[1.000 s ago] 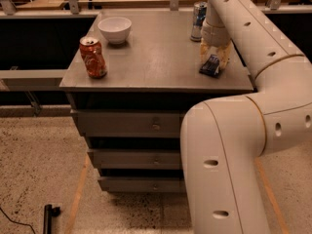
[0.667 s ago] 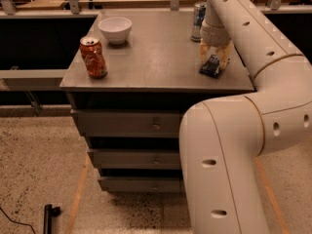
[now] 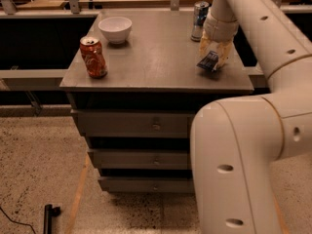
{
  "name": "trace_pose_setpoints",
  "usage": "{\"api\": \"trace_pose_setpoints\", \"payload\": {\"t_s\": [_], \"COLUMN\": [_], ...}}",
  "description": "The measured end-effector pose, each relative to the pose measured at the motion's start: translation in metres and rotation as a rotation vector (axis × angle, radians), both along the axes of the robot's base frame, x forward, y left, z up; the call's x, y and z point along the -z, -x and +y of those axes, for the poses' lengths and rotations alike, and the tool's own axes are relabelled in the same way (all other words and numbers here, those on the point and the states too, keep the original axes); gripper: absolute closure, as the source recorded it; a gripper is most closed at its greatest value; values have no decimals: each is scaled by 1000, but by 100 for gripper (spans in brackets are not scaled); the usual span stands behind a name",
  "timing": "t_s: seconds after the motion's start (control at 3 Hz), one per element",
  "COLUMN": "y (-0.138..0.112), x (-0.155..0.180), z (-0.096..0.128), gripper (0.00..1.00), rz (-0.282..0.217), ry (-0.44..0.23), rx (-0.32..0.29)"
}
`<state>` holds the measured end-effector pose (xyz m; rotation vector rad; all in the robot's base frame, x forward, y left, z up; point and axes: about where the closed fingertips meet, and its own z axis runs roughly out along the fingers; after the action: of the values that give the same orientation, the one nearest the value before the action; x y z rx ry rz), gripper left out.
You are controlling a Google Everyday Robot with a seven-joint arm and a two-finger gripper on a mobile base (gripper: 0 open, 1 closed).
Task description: Move rxbar blueberry near white bowl
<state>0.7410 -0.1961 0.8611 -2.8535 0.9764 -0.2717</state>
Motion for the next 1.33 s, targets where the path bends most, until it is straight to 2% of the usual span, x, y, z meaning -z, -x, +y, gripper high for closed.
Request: {"api": "trace_pose_setpoints", "payload": {"t_s": [0.33, 0.67, 1.0, 1.33], "y": [24, 31, 27, 18], "x": [-64, -95, -94, -98], "z": [22, 34, 39, 50], "gripper": [100, 100, 100, 100], "rz": [-87, -126, -127, -173], "ry": [-291, -502, -519, -524], "rx": [40, 119, 126, 137]}}
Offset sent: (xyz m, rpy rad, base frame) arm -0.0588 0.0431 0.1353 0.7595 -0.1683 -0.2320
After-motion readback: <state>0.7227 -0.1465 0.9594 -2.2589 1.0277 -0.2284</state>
